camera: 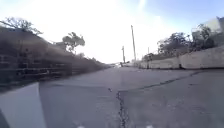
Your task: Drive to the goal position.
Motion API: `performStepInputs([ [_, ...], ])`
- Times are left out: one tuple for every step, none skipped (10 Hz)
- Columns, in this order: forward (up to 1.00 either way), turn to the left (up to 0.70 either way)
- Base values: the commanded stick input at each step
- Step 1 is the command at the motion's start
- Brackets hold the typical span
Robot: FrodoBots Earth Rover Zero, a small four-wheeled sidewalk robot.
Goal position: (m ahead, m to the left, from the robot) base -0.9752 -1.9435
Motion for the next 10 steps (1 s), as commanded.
performStepInputs([
  [0.7,0.0],
  [0.7,0.0],
  [0.7,0.0],
  [0.7,0.0],
  [0.7,0.0],
  [0.7,0.0],
  [0.7,0.0],
  [0.7,0.0],
  [0.7,0.0],
  [0.7,0.0],
])
